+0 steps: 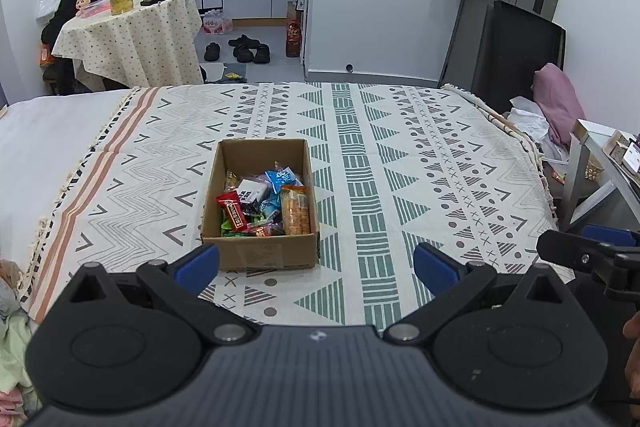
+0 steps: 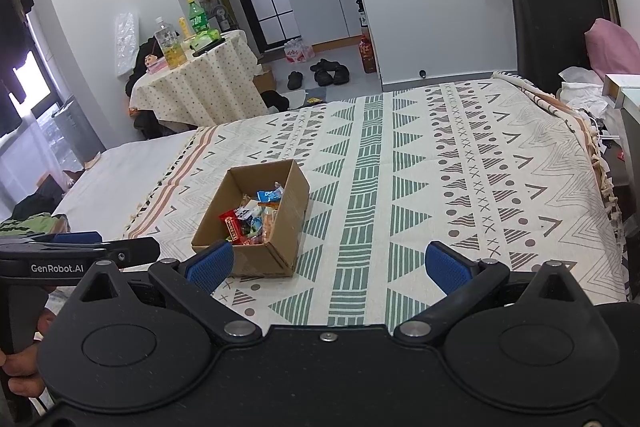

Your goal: Organize snacks

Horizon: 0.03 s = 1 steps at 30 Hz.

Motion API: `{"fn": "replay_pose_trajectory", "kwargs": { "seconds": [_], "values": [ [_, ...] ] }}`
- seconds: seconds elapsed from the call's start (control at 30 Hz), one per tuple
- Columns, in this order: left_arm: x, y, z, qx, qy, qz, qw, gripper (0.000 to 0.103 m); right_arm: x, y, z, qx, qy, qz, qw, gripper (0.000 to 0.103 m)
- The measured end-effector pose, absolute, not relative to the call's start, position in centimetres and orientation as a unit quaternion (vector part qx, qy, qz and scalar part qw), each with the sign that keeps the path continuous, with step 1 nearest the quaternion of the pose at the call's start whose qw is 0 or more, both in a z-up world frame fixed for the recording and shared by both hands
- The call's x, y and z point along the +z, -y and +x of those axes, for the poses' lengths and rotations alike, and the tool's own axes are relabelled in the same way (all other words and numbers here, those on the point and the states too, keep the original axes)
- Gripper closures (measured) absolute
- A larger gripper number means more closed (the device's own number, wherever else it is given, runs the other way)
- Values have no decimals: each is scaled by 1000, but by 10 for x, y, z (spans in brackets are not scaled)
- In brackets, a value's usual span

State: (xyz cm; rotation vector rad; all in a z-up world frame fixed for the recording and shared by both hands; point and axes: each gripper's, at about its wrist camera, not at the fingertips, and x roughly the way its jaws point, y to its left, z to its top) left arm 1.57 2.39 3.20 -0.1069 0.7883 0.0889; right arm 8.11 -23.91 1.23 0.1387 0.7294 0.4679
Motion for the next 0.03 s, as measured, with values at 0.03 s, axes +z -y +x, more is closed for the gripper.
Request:
{"fn": "replay_pose_trajectory", "kwargs": {
  "seconds": [0.03],
  "values": [
    [32, -24, 16, 43, -384, -52, 921, 0, 12, 239, 81, 226, -353, 67, 905, 0]
  ]
}}
